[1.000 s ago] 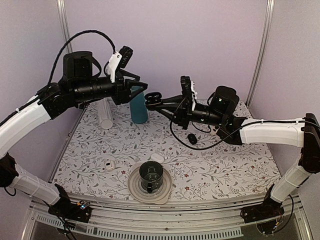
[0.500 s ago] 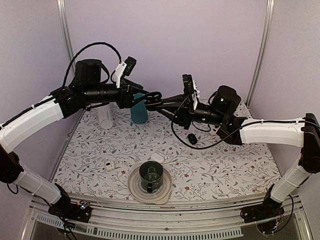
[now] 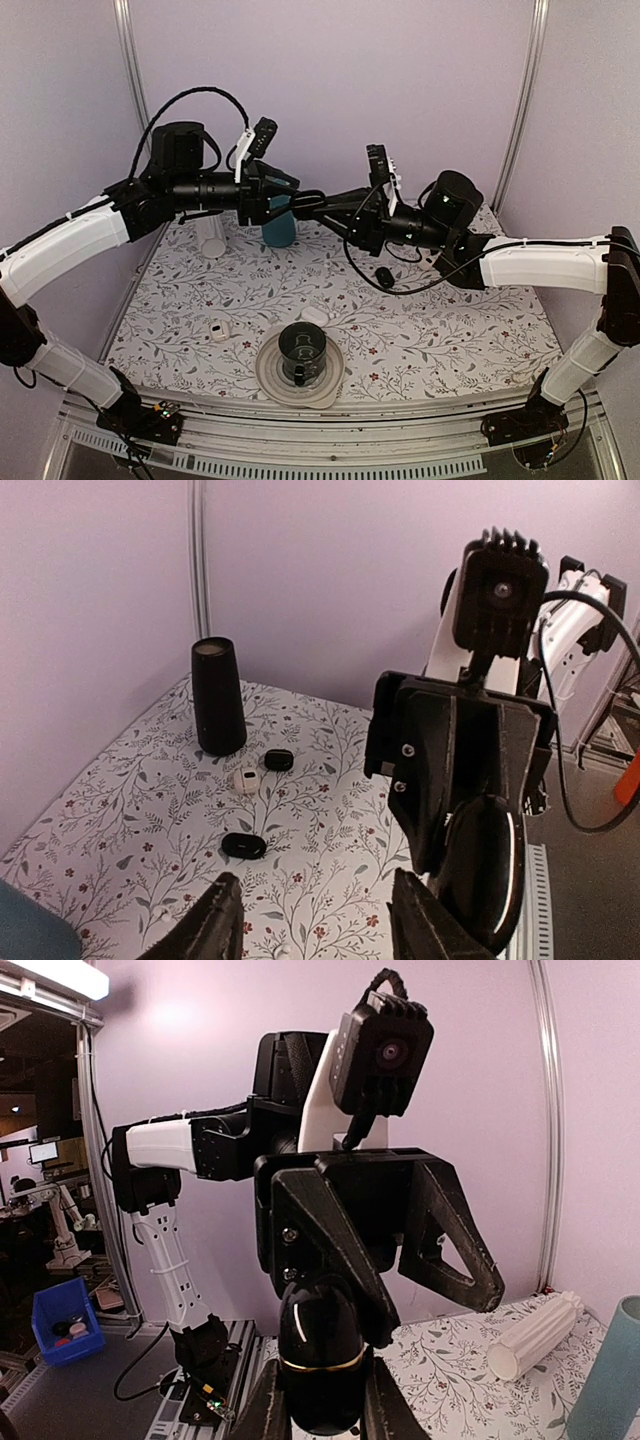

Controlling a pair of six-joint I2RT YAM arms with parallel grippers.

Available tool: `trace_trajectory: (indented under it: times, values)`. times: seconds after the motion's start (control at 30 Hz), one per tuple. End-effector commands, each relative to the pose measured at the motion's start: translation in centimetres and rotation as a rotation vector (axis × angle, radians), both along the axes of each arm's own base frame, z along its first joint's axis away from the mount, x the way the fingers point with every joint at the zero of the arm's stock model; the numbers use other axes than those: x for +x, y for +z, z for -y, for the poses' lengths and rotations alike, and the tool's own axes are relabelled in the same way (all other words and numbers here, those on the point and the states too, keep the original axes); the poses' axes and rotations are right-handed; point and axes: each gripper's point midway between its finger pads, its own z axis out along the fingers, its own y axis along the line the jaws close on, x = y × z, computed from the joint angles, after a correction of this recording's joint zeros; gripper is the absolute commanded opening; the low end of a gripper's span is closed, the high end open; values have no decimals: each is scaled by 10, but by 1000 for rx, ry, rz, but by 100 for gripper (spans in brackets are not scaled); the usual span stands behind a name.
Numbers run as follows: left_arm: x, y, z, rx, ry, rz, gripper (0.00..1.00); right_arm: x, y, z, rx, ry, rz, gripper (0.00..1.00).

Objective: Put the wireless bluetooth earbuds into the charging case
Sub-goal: Close the charging case with the earbuds inside, then place the charging case with the earbuds at the center of the board.

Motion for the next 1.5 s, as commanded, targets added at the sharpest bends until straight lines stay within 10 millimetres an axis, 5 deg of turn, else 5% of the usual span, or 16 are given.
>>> trace_trajectory:
  times: [0.0,0.27,0.53,0.87,1.1,1.47]
  values:
    - [-19,19,2,-54,-70,74,51,5,9,8,33,-13,-38,3]
    - [-1,19,-4,-65,49,91,52,26,1,24,49,-111,-159,3]
    - [13,17,-19,-140,168,84,57,62,-39,68,27,-340,-340,3]
    - [16,14,-29,-185,196,84,58,104,-122,147,-89,-719,-575,3]
    - [19,10,-33,-182,221,78,58,115,-185,190,-143,-811,-800,3]
    - [27,1,-50,-181,299,49,58,118,-268,185,-265,-712,-1084,3]
